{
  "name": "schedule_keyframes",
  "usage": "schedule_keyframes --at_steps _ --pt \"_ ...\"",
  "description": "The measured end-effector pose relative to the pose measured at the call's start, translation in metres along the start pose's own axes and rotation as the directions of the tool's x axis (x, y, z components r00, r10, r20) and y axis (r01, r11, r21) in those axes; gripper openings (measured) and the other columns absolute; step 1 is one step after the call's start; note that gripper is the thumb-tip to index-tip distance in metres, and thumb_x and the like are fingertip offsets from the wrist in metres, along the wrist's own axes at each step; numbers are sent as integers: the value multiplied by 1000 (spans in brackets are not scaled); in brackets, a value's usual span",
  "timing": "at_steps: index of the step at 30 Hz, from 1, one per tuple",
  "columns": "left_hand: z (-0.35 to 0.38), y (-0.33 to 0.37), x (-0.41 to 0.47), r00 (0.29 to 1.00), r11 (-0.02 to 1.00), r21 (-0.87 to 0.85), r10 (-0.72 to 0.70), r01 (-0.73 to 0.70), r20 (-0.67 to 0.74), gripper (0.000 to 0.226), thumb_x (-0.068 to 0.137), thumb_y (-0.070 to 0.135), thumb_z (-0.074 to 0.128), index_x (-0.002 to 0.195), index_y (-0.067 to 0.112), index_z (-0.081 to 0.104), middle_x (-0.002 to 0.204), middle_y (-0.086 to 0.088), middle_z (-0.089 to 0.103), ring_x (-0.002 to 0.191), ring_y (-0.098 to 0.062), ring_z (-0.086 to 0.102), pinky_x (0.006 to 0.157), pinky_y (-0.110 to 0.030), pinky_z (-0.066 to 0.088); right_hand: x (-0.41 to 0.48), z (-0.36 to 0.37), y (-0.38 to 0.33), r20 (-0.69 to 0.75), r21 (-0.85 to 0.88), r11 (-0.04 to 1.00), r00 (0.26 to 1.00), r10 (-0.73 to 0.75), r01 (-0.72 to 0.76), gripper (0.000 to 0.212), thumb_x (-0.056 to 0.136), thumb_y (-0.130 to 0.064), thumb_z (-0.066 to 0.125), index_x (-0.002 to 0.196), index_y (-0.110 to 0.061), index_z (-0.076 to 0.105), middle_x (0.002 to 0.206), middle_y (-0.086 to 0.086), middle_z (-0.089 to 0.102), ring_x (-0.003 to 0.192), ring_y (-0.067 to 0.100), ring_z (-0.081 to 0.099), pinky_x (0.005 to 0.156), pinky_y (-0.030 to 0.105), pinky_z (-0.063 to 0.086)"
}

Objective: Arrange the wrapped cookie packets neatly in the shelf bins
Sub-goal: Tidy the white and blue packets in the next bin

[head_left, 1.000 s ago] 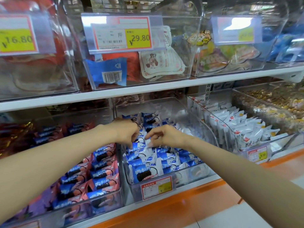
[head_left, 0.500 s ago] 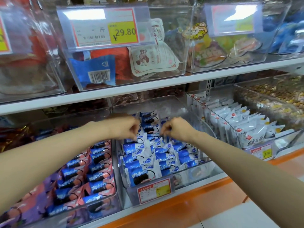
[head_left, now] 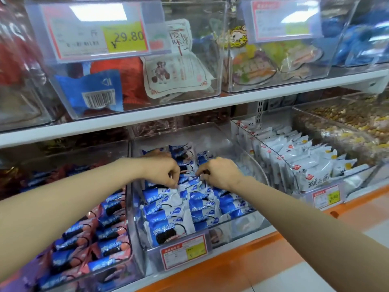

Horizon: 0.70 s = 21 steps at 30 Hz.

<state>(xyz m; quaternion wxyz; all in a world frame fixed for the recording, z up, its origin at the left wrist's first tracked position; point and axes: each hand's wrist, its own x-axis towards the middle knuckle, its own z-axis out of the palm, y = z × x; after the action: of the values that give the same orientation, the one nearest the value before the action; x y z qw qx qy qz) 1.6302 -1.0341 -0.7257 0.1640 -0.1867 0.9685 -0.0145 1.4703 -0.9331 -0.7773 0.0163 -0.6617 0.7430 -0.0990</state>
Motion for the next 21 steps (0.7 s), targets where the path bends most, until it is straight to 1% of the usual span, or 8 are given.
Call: schedule_keyframes --at_steps 2,4,7,10,13,16,18,21 --pt "2 1 4 1000 997 -78 -10 10 1 24 84 40 64 103 25 65 104 2 64 94 -14 57 85 -32 45 3 5 -2 4 -47 999 1000 -1 2 26 94 -29 52 115 -34 65 113 -1 68 107 22 60 84 31 46" --pt "5 3 8 999 994 -103 -34 34 -5 31 82 40 66 110 27 62 107 2 62 94 -17 57 83 -34 47 4 7 -3 -1 -73 997 1000 4 -4 25 93 -27 53 114 -33 65 113 0 67 106 22 60 81 30 46" --pt "11 9 15 993 991 -80 -111 108 -35 41 81 41 68 117 22 58 112 3 61 98 -16 56 82 -30 46 6 11 -3 -40 -44 999 999 13 -15 20 90 -22 50 99 -26 67 103 2 69 98 25 61 73 29 42" --pt "17 17 22 988 987 -98 -138 131 -73 46 82 32 69 123 17 54 119 -1 60 104 -19 56 89 -33 47 4 10 -1 -56 44 999 998 25 -23 18 87 -20 50 89 -23 68 95 -1 70 90 23 62 73 29 45" --pt "17 21 24 986 982 -133 -148 137 -76 57 82 22 68 134 18 45 123 -5 57 107 -21 55 89 -34 47 3 1 2 -113 157 987 992 50 -32 15 86 -22 55 88 -26 69 94 -3 69 85 20 62 75 29 49" --pt "17 19 24 980 972 -178 -170 150 -102 66 80 30 71 137 19 40 127 -3 55 109 -20 54 91 -33 46 0 -3 1 -136 223 975 990 26 5 9 86 -24 58 87 -28 66 96 -5 67 78 16 59 75 30 49" --pt "18 16 24 971 955 -249 -197 160 -133 66 80 38 70 136 20 41 128 -1 55 108 -20 56 91 -33 47 -2 -3 -1 -139 280 960 990 14 26 7 86 -23 58 86 -28 62 88 -4 69 77 17 61 76 32 50" --pt "19 15 24 949 912 -363 -264 189 -171 52 81 39 68 125 20 49 115 -1 59 96 -24 64 82 -36 52 1 -7 -1 -193 404 913 981 19 62 5 85 -19 61 87 -23 63 81 -3 67 77 19 62 75 34 52"
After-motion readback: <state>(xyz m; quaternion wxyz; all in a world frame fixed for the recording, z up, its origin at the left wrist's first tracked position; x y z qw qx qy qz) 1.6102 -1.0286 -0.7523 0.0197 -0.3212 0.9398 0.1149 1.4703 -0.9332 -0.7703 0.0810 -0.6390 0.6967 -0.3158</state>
